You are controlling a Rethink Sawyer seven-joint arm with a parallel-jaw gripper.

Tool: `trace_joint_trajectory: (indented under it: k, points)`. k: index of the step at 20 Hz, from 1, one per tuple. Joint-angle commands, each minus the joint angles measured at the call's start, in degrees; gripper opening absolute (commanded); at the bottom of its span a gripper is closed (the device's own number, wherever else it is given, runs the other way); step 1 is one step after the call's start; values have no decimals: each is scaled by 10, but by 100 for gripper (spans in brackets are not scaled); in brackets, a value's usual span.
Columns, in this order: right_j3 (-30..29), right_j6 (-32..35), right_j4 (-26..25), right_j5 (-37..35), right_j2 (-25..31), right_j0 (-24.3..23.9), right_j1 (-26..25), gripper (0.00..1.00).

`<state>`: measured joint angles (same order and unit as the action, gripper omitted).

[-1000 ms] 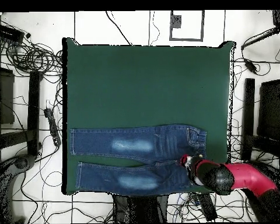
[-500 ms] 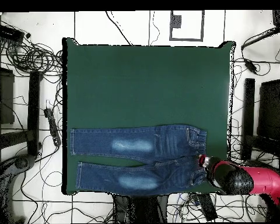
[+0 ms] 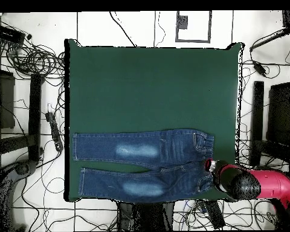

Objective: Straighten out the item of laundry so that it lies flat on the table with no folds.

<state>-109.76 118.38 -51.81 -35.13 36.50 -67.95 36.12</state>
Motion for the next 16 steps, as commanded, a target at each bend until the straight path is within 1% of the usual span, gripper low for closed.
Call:
trace_joint_trajectory:
  k: [1,3,6,10,12,16]
  points:
    - [-54,-32,16,2,17,68,29,0]
    - [-60,-26,31,-4,18,75,38,0]
    - [-60,-12,43,3,14,81,42,0]
    - [-77,1,53,13,4,87,53,0]
    - [-77,5,52,22,-2,91,49,0]
    - [-57,10,35,36,-18,106,23,0]
